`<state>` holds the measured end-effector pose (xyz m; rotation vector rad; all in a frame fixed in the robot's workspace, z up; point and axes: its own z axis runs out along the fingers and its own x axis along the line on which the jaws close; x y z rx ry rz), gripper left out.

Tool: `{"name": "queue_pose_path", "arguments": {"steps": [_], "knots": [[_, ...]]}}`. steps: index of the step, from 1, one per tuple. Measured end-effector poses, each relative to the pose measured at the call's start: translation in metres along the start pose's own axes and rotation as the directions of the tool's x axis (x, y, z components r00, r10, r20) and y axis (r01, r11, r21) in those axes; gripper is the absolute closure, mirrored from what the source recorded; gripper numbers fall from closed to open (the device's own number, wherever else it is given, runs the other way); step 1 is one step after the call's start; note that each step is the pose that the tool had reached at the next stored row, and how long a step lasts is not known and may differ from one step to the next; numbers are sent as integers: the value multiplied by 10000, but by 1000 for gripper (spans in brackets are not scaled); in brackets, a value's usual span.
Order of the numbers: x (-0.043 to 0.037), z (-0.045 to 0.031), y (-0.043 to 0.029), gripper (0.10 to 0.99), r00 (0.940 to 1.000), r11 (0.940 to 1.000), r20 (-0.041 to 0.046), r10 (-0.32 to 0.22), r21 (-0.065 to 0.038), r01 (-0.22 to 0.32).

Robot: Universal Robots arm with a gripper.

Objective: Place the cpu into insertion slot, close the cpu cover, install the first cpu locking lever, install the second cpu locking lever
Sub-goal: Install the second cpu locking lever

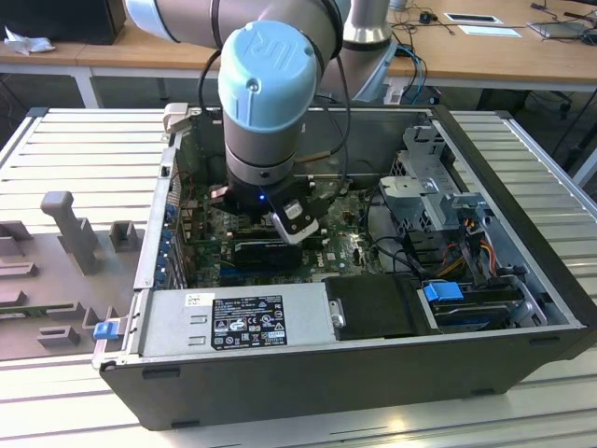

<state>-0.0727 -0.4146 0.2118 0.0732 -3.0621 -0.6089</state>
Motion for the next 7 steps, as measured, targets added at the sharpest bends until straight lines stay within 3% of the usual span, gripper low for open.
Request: {"name": "queue_pose_path", "arguments": {"steps": [2,7], "knots": [[0,-45,18,980,10000,10000,-1,0,0,0],[1,-57,24,980,10000,10000,-1,0,1,0]]}}
